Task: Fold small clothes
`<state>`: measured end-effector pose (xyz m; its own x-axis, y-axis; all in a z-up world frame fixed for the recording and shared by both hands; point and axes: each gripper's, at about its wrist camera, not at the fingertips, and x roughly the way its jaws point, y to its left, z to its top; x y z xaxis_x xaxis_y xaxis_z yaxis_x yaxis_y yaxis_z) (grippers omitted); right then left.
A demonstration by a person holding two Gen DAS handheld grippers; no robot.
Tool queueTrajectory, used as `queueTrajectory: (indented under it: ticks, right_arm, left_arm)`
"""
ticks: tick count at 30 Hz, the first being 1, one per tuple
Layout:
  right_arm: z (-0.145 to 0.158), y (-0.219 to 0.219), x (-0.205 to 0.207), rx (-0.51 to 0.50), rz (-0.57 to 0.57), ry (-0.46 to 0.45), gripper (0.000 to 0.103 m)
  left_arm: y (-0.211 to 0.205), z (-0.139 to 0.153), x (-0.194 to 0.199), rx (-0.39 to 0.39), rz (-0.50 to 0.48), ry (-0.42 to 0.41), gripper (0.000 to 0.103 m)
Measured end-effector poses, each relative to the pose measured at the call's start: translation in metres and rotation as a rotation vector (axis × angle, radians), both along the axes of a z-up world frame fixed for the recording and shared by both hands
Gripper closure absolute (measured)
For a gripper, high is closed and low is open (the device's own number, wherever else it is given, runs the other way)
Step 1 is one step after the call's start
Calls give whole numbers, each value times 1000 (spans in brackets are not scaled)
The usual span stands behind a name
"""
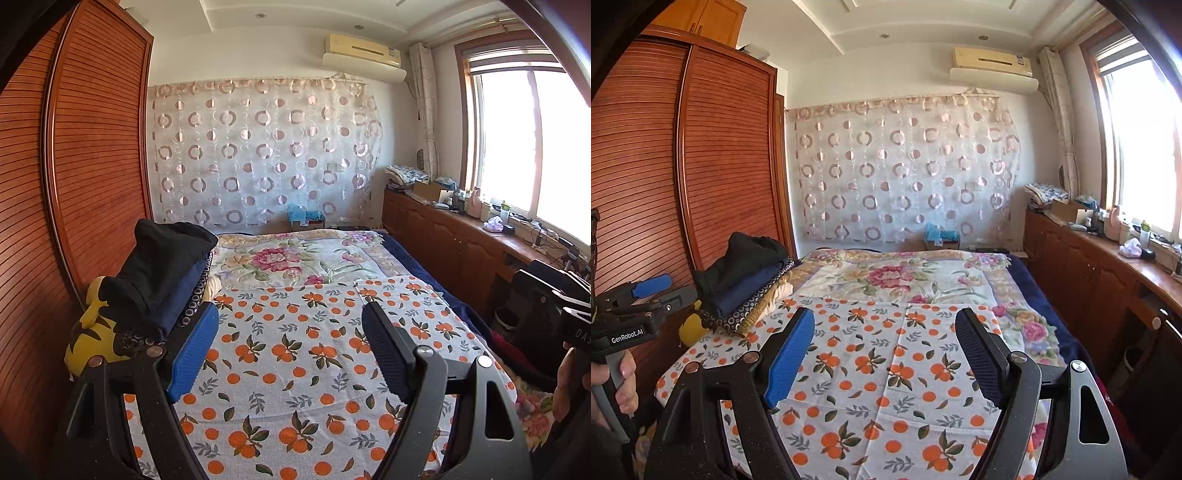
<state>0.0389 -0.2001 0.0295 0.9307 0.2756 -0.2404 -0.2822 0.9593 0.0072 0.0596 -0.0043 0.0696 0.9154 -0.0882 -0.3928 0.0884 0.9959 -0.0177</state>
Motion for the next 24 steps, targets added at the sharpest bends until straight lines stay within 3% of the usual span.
queueTrajectory:
  ticks: [24]
  right_arm:
    - [-2, -8, 3, -1, 6, 0, 23]
  left_arm:
    - [-7, -1, 1, -3, -5, -3, 23]
